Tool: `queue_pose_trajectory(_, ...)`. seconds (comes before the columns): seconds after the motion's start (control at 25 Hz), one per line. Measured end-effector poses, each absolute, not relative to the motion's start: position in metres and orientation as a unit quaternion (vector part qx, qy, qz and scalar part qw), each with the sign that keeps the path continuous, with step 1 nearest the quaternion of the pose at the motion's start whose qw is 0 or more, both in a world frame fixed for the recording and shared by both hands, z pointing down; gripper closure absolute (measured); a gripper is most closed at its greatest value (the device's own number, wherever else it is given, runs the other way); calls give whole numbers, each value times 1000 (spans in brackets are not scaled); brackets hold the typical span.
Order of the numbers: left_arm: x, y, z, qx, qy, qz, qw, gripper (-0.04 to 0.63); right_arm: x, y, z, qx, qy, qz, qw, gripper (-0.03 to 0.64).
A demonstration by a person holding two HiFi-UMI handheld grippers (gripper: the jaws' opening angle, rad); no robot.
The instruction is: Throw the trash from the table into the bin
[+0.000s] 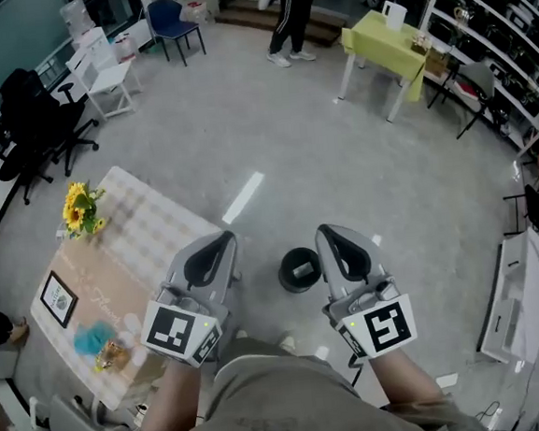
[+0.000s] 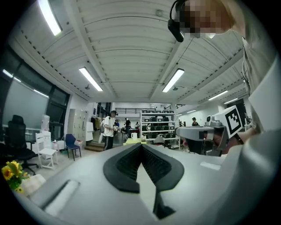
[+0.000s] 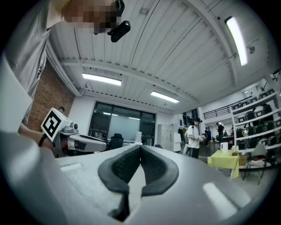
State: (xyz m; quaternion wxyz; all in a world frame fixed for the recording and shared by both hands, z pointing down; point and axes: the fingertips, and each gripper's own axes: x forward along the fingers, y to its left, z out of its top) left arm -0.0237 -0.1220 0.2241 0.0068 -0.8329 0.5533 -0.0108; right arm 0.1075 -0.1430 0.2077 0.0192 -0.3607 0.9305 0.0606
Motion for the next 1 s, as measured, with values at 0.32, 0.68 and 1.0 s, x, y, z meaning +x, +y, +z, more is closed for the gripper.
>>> queue_pose_trajectory(0.32,-84,-67,207,-753,657,-26,9,589,26,-107,177,-222,971,68,51,614)
queue_pose_trajectory(0.68,-183,70,192,-611,790,-47,23,588,-110,-4,162,-17,996,42,74,614)
queue_pose_trajectory(1.0,-276,187,197,-545,838,-28,9,589,-215,105,164,65,993,69,66,614)
